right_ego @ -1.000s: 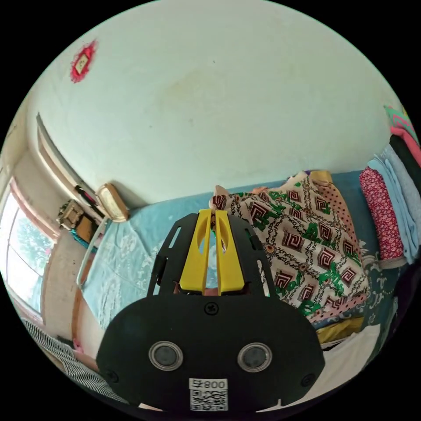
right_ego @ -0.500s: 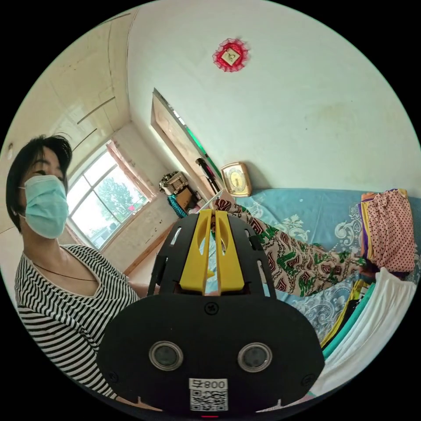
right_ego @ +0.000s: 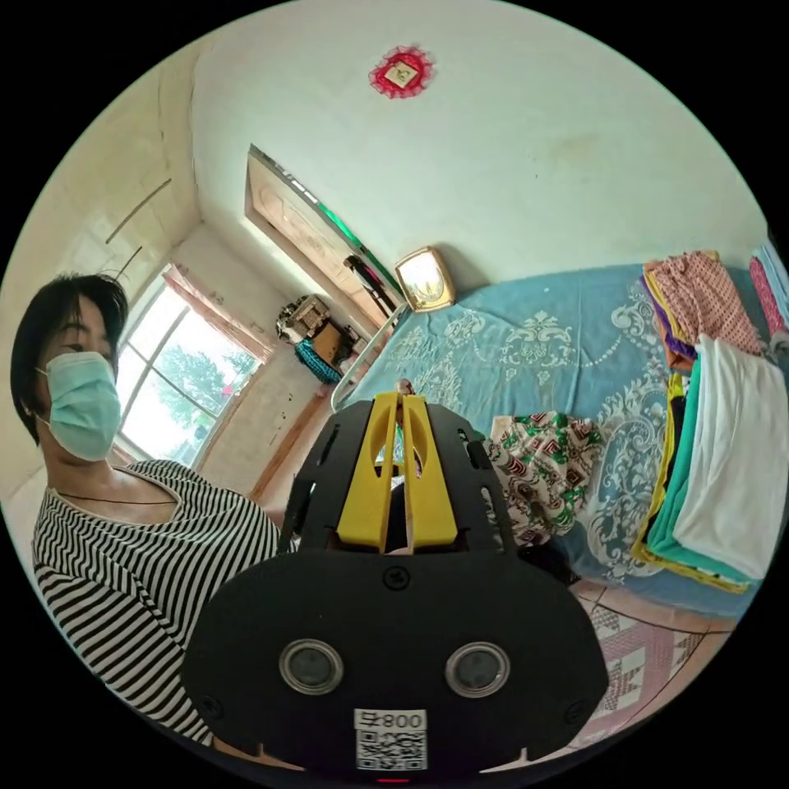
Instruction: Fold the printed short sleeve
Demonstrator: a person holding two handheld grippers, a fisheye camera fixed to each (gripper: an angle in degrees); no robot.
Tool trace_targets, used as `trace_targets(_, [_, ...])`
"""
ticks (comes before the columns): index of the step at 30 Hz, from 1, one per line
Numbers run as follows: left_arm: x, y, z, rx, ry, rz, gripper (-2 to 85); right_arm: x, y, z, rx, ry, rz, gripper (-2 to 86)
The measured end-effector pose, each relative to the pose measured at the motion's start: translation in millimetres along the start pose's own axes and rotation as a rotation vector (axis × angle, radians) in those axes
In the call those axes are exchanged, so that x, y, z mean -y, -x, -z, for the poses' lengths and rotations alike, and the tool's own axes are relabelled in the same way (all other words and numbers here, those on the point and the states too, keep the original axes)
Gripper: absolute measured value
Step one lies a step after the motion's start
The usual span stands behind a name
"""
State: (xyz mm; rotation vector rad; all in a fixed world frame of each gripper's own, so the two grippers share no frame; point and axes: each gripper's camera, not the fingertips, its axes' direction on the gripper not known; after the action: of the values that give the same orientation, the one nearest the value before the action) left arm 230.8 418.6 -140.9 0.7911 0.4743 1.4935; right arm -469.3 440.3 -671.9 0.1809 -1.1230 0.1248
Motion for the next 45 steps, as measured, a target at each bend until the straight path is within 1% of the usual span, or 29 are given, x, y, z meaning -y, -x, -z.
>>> trace_targets(2, [22, -11, -14, -0.026, 0.021, 0.049, 6.7, -19, 9, 7, 0.033, -0.039, -0.008, 0.4])
trace_targets(6, [67, -26, -42, -0.037, 0.072, 0.118, 7.3, -35, 32, 24, 0.007, -0.086, 0.025, 0.5])
trace_targets(10, [117, -47, -87, -0.013, 0.222, 0.18, 7.9, -56, 50, 38, 0.007, -0.139, 0.03, 0.4])
trace_targets(11, [125, -52, -97, -0.046, 0.246, 0.217, 8.0, -62, 53, 42, 0.015, -0.158, 0.027, 0.4])
trace_targets(14, [136, -68, -112, -0.173, 0.252, 0.303, 8.2, -74, 60, 49, 0.026, -0.19, 0.023, 0.4])
trace_targets(15, [138, -72, -115, -0.19, 0.249, 0.317, 8.3, -77, 62, 50, 0.026, -0.193, 0.023, 0.4])
trace_targets(20, [152, -107, -138, -0.365, 0.182, 0.482, 8.3, -92, 78, 48, 0.031, -0.188, 0.03, 0.4])
trace_targets(24, [161, -139, -147, -0.421, 0.142, 0.555, 6.5, -102, 86, 45, 0.05, -0.185, 0.025, 0.5])
trace_targets(26, [170, -166, -145, -0.446, 0.113, 0.569, 3.1, -110, 94, 44, 0.04, -0.18, 0.032, 0.5])
trace_targets(27, [173, -173, -144, -0.459, 0.106, 0.569, 2.7, -112, 96, 45, 0.036, -0.179, 0.032, 0.5])
trace_targets(30, [186, -217, -125, -0.5, 0.062, 0.531, 1.5, -123, 105, 49, 0.028, -0.192, 0.028, 0.5])
trace_targets(33, [200, -271, -88, -0.576, -0.024, 0.453, 1.0, -135, 117, 58, 0.014, -0.215, 0.035, 0.5])
trace_targets(39, [221, -405, 18, -0.66, -0.18, 0.198, 0.8, -159, 145, 86, 0.016, -0.289, 0.079, 0.5])
trace_targets(44, [214, -541, 124, -0.691, -0.381, -0.054, 0.7, -180, 183, 118, 0.026, -0.386, 0.169, 0.5])
trace_targets(45, [211, -557, 135, -0.695, -0.406, -0.083, 0.7, -183, 188, 122, 0.028, -0.398, 0.182, 0.5])
